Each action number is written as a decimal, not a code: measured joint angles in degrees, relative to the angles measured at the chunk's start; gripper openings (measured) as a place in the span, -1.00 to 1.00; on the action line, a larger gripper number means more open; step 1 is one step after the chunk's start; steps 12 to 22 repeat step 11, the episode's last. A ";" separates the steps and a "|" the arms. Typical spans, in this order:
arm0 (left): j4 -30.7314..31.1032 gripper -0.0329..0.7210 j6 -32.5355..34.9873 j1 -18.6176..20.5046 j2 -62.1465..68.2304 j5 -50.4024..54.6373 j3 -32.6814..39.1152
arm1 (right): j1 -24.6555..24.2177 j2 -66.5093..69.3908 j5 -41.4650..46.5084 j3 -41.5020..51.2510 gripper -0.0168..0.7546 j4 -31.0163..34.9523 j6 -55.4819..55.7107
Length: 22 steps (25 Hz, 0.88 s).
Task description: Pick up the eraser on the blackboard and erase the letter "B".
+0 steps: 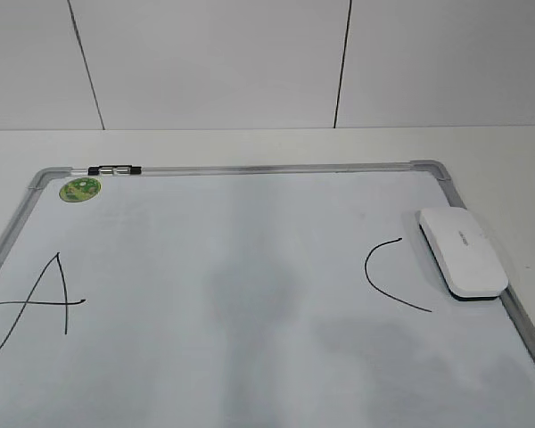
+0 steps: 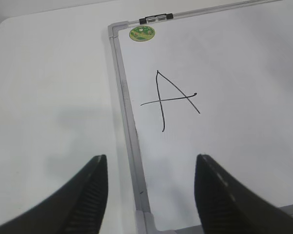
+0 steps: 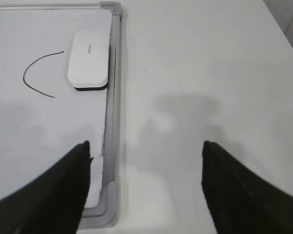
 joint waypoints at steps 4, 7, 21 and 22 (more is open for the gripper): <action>0.00 0.21 0.00 0.20 0.00 0.00 0.00 | 0.00 0.00 0.00 0.00 0.52 0.00 0.00; 0.00 0.21 0.00 0.20 0.00 0.00 0.00 | 0.00 0.00 0.00 0.00 0.52 0.00 0.00; 0.00 0.21 0.00 0.20 0.00 0.00 0.00 | 0.00 0.00 0.00 0.00 0.52 0.00 0.00; 0.00 0.21 0.00 0.20 0.00 0.00 0.00 | 0.00 0.00 0.00 0.00 0.52 0.00 0.00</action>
